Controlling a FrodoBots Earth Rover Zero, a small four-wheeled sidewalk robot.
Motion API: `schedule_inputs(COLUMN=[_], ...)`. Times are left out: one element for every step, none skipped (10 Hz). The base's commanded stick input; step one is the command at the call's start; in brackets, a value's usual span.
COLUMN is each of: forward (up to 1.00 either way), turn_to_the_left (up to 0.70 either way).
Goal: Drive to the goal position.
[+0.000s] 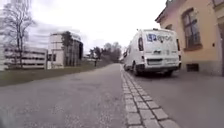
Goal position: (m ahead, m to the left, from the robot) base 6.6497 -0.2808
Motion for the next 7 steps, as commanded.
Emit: schedule_inputs(forward=[0.85,0.85,0.85,0.85,0.85,0.85,0.85], turn_to_the_left=[0.00,0.00,0.00,0.00,0.00,0.00,0.00])
